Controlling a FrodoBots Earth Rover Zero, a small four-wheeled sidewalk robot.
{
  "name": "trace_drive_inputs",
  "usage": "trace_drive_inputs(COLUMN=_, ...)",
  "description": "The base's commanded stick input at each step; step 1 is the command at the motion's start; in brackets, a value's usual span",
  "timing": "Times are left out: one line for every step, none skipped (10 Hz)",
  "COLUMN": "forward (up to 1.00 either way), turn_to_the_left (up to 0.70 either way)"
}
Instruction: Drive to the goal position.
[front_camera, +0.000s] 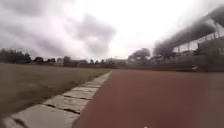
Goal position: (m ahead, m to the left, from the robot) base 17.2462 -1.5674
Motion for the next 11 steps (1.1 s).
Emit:
trace_drive_inputs(forward=1.00, turn_to_the_left=0.00)
trace_drive_inputs(forward=1.00, turn_to_the_left=0.00)
trace_drive_inputs(forward=1.00, turn_to_the_left=0.00)
trace_drive_inputs(forward=1.00, turn_to_the_left=0.00)
trace_drive_inputs(forward=1.00, turn_to_the_left=0.00)
trace_drive_inputs(forward=1.00, turn_to_the_left=0.00)
trace_drive_inputs(forward=1.00, turn_to_the_left=0.00)
trace_drive_inputs(forward=1.00, turn_to_the_left=0.00)
trace_drive_inputs(forward=1.00, turn_to_the_left=0.00)
trace_drive_inputs(forward=1.00, turn_to_the_left=0.00)
trace_drive_inputs(forward=1.00, turn_to_the_left=0.00)
